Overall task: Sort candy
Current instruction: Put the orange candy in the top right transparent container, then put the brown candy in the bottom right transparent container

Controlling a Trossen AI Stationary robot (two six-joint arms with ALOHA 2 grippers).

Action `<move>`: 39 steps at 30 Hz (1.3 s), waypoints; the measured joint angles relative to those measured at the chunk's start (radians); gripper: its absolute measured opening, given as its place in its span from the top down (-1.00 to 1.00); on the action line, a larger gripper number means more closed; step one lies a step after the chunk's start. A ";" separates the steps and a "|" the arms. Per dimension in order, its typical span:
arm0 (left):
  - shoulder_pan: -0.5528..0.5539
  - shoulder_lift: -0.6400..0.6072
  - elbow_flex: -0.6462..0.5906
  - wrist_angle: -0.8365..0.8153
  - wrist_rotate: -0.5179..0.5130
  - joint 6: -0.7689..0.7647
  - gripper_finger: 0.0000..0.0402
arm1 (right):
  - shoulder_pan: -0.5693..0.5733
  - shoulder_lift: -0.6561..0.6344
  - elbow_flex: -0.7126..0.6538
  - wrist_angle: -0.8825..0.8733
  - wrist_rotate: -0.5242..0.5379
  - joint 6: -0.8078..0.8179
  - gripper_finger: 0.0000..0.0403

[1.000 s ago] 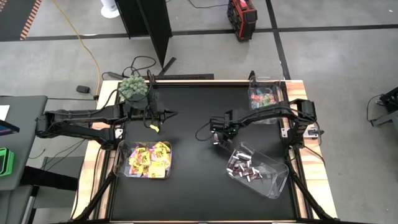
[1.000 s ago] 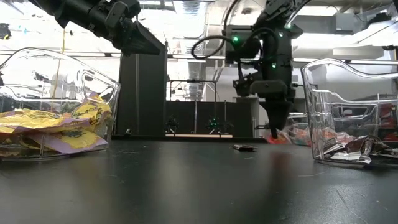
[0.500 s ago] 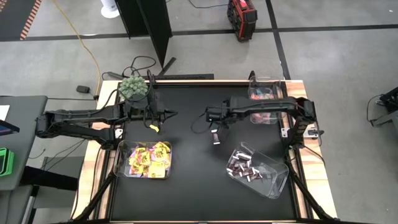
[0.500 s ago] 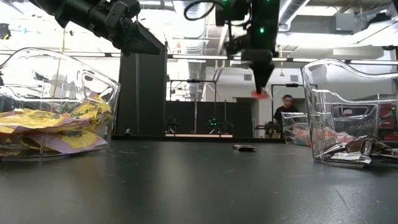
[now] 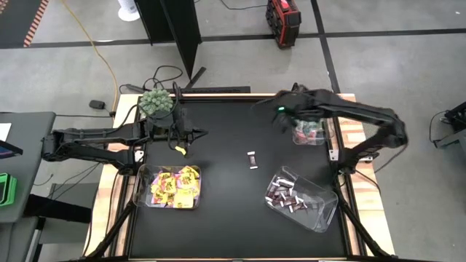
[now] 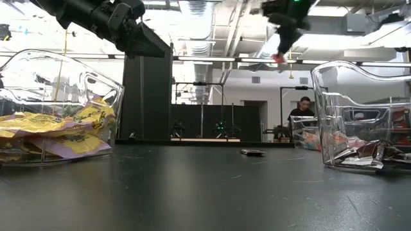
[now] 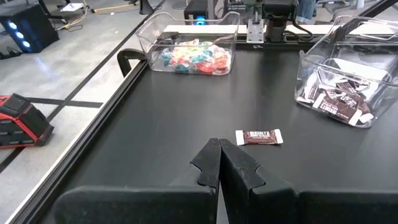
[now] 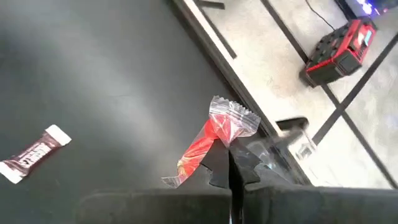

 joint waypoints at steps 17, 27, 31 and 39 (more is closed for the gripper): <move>0.000 0.000 0.000 0.003 0.000 -0.006 0.99 | -0.300 -0.376 -0.490 0.022 -0.003 0.206 0.86; 0.000 0.000 0.000 0.006 0.000 -0.010 0.99 | -0.344 -0.380 -0.524 0.108 -0.003 0.174 -0.09; 0.000 0.000 0.000 0.006 0.000 -0.009 0.99 | -0.352 -0.380 -0.524 0.118 -0.004 0.209 -0.39; 0.000 0.000 0.000 0.006 0.000 -0.009 0.99 | -0.358 -0.371 -0.524 0.137 -0.092 0.238 -0.44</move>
